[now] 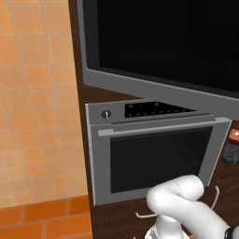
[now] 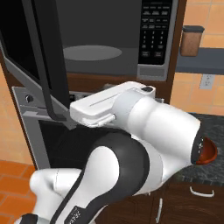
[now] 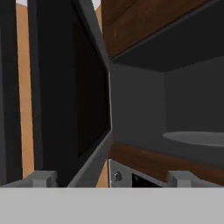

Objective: Open the microwave, place the bowl with waffle inside the microwave, then close the microwave door and turn it on.

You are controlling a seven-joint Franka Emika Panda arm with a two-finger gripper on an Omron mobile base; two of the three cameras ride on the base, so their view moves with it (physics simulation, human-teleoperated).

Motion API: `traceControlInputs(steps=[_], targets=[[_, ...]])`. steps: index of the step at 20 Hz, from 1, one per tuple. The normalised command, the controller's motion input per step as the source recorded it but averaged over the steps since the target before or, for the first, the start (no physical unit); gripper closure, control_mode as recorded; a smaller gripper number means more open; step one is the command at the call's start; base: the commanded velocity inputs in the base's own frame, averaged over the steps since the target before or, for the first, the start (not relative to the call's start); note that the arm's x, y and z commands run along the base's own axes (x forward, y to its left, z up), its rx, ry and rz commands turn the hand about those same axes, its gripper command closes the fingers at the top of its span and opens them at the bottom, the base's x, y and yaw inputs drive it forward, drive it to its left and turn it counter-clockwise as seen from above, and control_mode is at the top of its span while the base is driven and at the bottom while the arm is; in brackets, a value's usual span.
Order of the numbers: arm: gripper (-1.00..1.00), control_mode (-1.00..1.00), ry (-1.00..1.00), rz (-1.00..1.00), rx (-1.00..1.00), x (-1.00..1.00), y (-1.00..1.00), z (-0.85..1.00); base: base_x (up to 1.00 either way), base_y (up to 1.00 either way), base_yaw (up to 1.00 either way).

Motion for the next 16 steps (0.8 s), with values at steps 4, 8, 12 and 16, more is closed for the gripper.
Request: traceControlInputs(steps=[4,8,12,16], targets=[[-1.0,-1.0,0.04,0.32,0.0,0.51,0.12,-0.05,0.0,0.0,0.0],[-1.0,-1.0,0.0,0.24,0.0,0.23,0.13,0.0,0.0,0.0,0.0],[-1.0,-1.0,0.0,0.07,-0.01,-0.15,0.68,0.0,0.0,0.0,0.0],[-1.0,-1.0,0.0,0.02,0.0,-0.07,0.74,0.0,0.0,0.0,0.0]])
